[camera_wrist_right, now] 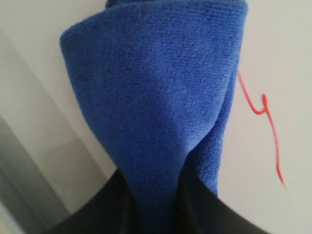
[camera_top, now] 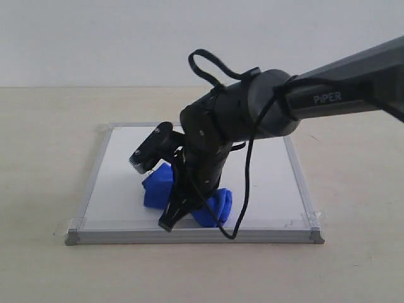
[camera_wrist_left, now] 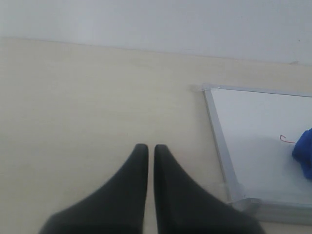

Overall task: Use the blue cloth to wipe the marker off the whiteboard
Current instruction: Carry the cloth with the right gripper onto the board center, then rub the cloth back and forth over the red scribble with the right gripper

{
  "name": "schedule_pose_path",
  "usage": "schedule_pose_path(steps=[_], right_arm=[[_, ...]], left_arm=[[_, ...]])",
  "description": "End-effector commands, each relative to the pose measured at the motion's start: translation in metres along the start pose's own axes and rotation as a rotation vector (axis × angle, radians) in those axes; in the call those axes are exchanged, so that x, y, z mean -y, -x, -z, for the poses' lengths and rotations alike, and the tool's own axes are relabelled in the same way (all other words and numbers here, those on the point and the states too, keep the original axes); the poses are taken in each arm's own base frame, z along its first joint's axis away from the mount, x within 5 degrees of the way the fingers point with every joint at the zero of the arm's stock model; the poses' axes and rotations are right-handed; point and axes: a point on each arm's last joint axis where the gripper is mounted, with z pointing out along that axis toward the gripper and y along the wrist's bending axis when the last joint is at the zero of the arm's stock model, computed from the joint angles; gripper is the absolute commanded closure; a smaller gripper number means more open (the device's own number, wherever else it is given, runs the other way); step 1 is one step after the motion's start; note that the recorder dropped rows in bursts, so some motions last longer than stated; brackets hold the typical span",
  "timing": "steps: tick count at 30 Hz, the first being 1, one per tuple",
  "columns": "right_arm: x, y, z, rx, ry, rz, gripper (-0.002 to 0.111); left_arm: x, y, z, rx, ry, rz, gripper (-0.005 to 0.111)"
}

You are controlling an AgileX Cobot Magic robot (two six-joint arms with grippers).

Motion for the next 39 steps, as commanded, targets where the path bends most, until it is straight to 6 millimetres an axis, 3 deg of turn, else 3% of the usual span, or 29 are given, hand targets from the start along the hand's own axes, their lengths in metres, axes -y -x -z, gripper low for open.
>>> schedule_pose_path(steps=[1,6,9,11,15,22,25,29,31,34,39], right_arm=[[0.006,-0.005,-0.009,-0.028,-0.040,-0.027,0.108],[0.069,-0.023,-0.010,-0.087,-0.256,-0.206,0.108],[0.095,-0.033,-0.011,-0.156,-0.301,-0.307,0.108],[0.100,-0.033,-0.012,-0.178,-0.303,-0.332,0.108],[0.086,-0.019,-0.013,-0.140,-0.203,-0.295,0.108],[0.024,0.020,-0.004,0.005,0.225,-0.134,0.108],[0.043,0.019,-0.003,0.013,0.116,-0.184,0.108],[0.097,-0.014,-0.027,-0.182,-0.245,-0.302,0.108],[0.102,-0.018,-0.033,-0.191,-0.274,-0.307,0.108],[0.080,-0.005,-0.036,-0.132,-0.150,-0.268,0.108],[0.024,0.021,-0.035,-0.024,0.193,-0.158,0.108]], left_arm=[[0.000,0.002,0.001,0.018,-0.002,0.003,0.102],[0.000,0.002,0.001,0.018,-0.002,0.003,0.102],[0.000,0.002,0.001,0.018,-0.002,0.003,0.102],[0.000,0.002,0.001,0.018,-0.002,0.003,0.102],[0.000,0.002,0.001,0.018,-0.002,0.003,0.102],[0.000,0.002,0.001,0.018,-0.002,0.003,0.102],[0.000,0.002,0.001,0.018,-0.002,0.003,0.102],[0.000,0.002,0.001,0.018,-0.002,0.003,0.102],[0.000,0.002,0.001,0.018,-0.002,0.003,0.102],[0.000,0.002,0.001,0.018,-0.002,0.003,0.102],[0.000,0.002,0.001,0.018,-0.002,0.003,0.102]])
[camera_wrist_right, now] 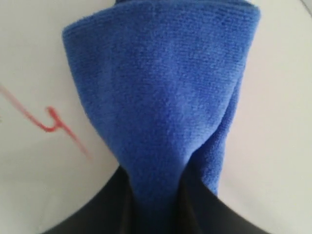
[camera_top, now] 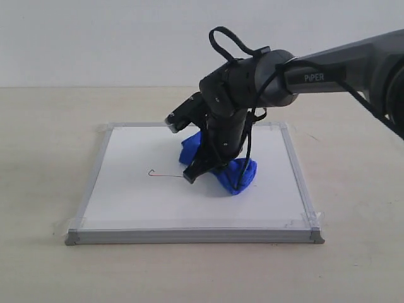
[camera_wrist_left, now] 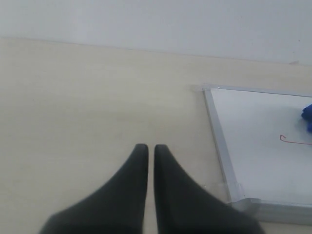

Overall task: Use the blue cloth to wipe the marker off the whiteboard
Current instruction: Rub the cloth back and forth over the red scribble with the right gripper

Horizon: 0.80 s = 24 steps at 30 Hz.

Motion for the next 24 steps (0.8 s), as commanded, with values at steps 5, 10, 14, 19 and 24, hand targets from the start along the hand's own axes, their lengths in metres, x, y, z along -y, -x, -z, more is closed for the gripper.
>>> schedule_pose_path(steps=[5,10,14,19,24], right_arm=[[-0.064,0.015,-0.004,0.073,0.296,0.099,0.108],[-0.018,0.012,-0.012,-0.003,-0.008,0.024,0.108],[0.013,0.005,-0.013,-0.088,-0.223,-0.037,0.108],[-0.002,0.011,-0.011,-0.071,-0.123,-0.009,0.108],[-0.058,0.024,-0.002,0.012,0.256,0.117,0.108]], left_arm=[[0.000,0.002,0.001,0.018,-0.002,0.003,0.102],[0.000,0.002,0.001,0.018,-0.002,0.003,0.102],[0.000,0.002,0.001,0.018,-0.002,0.003,0.102],[0.000,0.002,0.001,0.019,-0.003,0.003,0.102],[0.000,0.002,0.001,0.019,-0.003,0.003,0.102]])
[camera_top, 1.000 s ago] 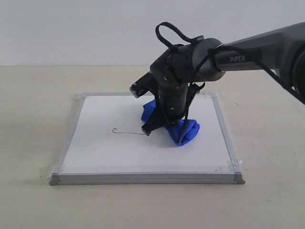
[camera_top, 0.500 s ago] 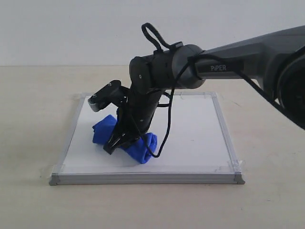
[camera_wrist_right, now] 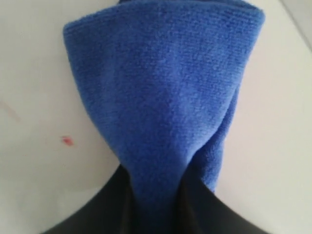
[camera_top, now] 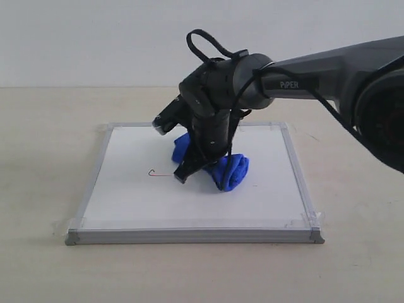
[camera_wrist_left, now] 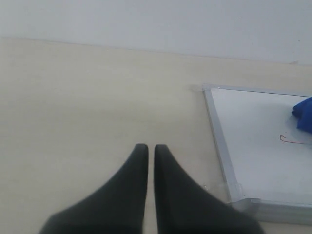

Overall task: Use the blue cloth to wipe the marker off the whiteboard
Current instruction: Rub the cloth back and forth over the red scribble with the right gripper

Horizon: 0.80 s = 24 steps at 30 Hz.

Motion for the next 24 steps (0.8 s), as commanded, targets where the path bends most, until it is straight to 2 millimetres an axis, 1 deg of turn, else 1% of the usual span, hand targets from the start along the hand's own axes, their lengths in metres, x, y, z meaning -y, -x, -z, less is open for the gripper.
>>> schedule_pose_path(steps=[1,3,5,7,8,9,12,15,17,19,22,24], right_arm=[[-0.059,0.011,0.005,0.071,0.364,0.116,0.108],[-0.066,0.017,0.011,0.107,0.399,0.138,0.108],[-0.062,0.018,0.011,0.111,0.356,0.157,0.108],[-0.047,0.016,0.007,0.083,0.235,0.151,0.108],[-0.038,0.015,0.005,0.062,0.170,0.114,0.108],[-0.024,0.012,0.002,0.032,0.065,0.095,0.108],[0.009,0.003,0.000,-0.029,-0.145,-0.015,0.108],[0.021,-0.002,0.000,-0.067,-0.204,-0.037,0.108],[0.019,-0.002,0.000,-0.069,-0.194,-0.043,0.108],[0.010,0.001,0.000,-0.053,-0.135,-0.022,0.108],[-0.015,0.006,0.001,-0.017,0.061,0.049,0.108],[-0.035,0.010,0.004,0.029,0.227,0.113,0.108]], left_arm=[[0.000,0.002,0.001,0.019,-0.003,0.003,0.102],[0.000,0.002,0.001,0.019,-0.003,0.003,0.102],[0.000,0.002,0.001,0.019,-0.003,0.003,0.102],[0.000,0.002,0.001,0.019,-0.003,0.003,0.102],[0.000,0.002,0.001,0.019,-0.003,0.003,0.102],[0.000,0.002,0.001,0.019,-0.003,0.003,0.102],[0.000,0.002,0.001,0.019,-0.003,0.003,0.102],[0.000,0.002,0.001,0.019,-0.003,0.003,0.102],[0.000,0.002,0.001,0.019,-0.003,0.003,0.102],[0.000,0.002,0.001,0.019,-0.003,0.003,0.102],[0.000,0.002,0.001,0.019,-0.003,0.003,0.102],[0.000,0.002,0.001,0.019,-0.003,0.003,0.102]])
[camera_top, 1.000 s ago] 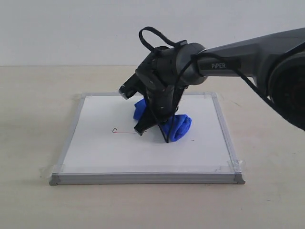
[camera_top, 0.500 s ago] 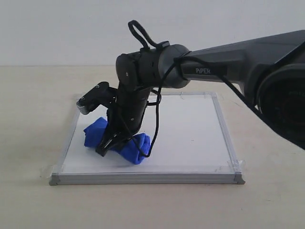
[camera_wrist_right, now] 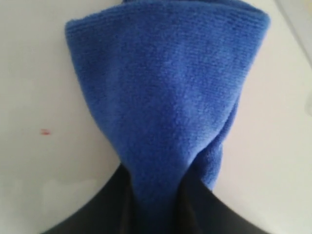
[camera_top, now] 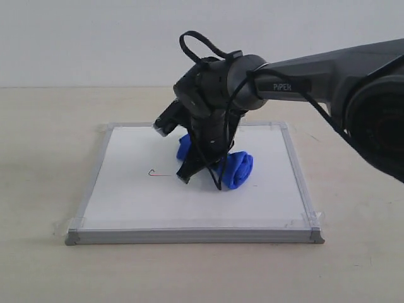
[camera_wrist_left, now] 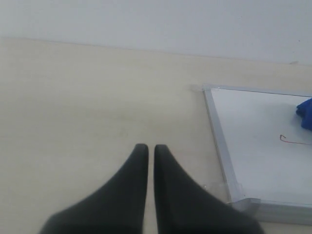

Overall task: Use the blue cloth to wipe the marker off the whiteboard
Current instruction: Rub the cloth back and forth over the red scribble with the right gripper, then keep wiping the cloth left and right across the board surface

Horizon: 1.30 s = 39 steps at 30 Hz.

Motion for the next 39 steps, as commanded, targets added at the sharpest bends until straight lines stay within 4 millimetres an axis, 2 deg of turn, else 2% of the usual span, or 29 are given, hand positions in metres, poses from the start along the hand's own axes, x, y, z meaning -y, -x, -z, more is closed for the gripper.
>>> schedule_pose_path(steps=[1,2,4,7,12,15,17,19,25,28,31,37,39], right_arm=[[-0.045,0.011,0.009,0.104,0.336,0.121,0.108],[-0.048,0.013,0.012,0.134,0.378,0.151,0.108],[-0.045,0.019,0.014,0.180,0.350,0.158,0.108],[-0.020,0.020,0.009,0.193,0.186,0.089,0.108],[0.023,0.007,-0.004,0.099,-0.055,-0.024,0.108],[0.034,0.004,-0.004,0.079,-0.125,-0.104,0.108],[0.029,0.005,-0.004,0.081,-0.099,-0.093,0.108],[0.011,0.010,-0.002,0.100,-0.014,-0.041,0.108],[-0.058,0.028,0.015,0.239,0.369,0.128,0.108],[-0.069,0.030,0.022,0.265,0.443,0.204,0.108],[-0.053,0.028,0.016,0.240,0.336,0.187,0.108],[0.006,0.014,-0.006,0.098,-0.094,-0.056,0.108],[0.009,0.012,-0.011,0.079,-0.125,-0.079,0.108]], left_arm=[[0.000,0.002,0.001,0.019,-0.003,0.003,0.102],[0.000,0.002,0.001,0.019,-0.003,0.003,0.102],[0.000,0.002,0.001,0.019,-0.003,0.003,0.102],[0.000,0.002,0.001,0.019,-0.003,0.003,0.102],[0.000,0.002,0.001,0.019,-0.003,0.003,0.102],[0.000,0.002,0.001,0.019,-0.003,0.003,0.102],[0.000,0.002,0.001,0.019,-0.003,0.003,0.102],[0.000,0.002,0.001,0.019,-0.003,0.003,0.102],[0.000,0.002,0.001,0.019,-0.003,0.003,0.102],[0.000,0.002,0.001,0.019,-0.003,0.003,0.102],[0.000,0.002,0.001,0.019,-0.003,0.003,0.102],[0.000,0.002,0.001,0.019,-0.003,0.003,0.102],[0.000,0.002,0.001,0.019,-0.003,0.003,0.102]])
